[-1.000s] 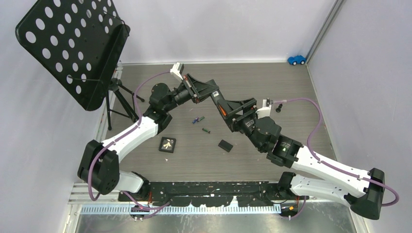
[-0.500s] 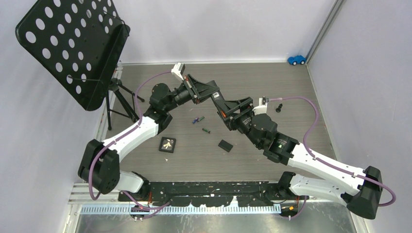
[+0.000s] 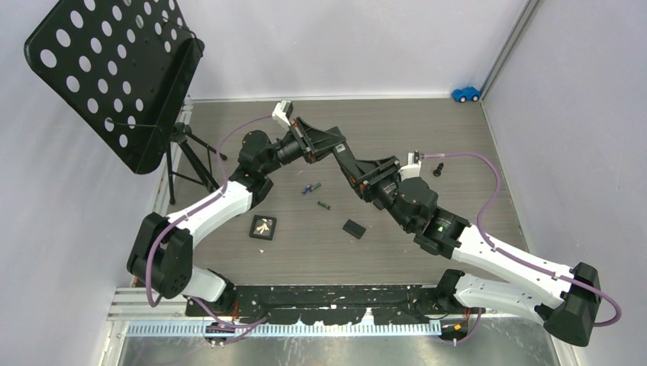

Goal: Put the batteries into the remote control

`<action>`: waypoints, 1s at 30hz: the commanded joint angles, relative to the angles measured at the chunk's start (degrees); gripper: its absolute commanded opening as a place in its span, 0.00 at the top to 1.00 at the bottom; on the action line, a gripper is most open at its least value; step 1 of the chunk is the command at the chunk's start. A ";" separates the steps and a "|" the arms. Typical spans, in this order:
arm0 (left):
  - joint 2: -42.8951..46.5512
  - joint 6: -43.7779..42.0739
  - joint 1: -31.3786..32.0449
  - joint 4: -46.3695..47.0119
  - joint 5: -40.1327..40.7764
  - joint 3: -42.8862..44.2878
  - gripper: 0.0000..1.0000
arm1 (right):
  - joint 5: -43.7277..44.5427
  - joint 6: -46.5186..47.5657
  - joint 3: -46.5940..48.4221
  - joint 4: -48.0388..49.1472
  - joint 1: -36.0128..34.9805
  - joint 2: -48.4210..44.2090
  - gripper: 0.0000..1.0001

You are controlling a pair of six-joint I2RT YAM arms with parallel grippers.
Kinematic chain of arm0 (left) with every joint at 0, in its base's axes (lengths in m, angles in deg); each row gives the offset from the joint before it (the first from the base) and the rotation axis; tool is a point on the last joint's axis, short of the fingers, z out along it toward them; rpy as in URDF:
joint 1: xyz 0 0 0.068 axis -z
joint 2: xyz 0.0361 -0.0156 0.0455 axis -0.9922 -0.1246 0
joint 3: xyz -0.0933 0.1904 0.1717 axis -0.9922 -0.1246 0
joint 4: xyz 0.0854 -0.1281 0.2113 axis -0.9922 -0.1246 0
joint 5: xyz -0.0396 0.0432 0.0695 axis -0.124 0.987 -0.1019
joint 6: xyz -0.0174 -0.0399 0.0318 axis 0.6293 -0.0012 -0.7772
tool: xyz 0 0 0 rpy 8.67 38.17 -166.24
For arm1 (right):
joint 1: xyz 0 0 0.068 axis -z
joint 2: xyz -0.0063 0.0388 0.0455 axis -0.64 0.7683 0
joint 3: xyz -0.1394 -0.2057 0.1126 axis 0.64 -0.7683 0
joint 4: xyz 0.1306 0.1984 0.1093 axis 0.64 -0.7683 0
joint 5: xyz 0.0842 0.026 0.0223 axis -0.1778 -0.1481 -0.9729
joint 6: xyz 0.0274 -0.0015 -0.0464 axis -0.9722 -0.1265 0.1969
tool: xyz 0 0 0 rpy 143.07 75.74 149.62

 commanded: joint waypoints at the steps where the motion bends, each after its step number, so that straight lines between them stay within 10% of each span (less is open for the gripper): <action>1: -0.74 3.31 0.14 6.03 -0.54 1.54 1.00 | 0.12 -0.51 -0.79 1.75 0.28 -0.61 0.67; 9: -2.08 8.33 0.11 9.11 -0.39 1.21 1.00 | 0.24 1.59 -3.16 2.85 0.34 -1.37 0.68; 13: -1.63 6.48 0.11 7.88 -0.72 0.79 1.00 | 0.67 4.07 -3.94 3.46 0.61 -3.56 0.26; 16: -1.19 4.89 0.11 6.84 -0.84 -0.33 1.00 | -0.56 7.40 -4.05 4.52 0.87 -5.28 0.20; 23: -1.03 4.14 0.02 7.08 -1.84 -2.25 1.00 | -4.86 14.76 -2.71 0.43 1.40 -8.23 0.23; 30: -0.52 3.57 0.02 6.64 -2.24 -2.43 1.00 | -5.19 16.46 -4.34 -0.72 1.51 -9.64 0.47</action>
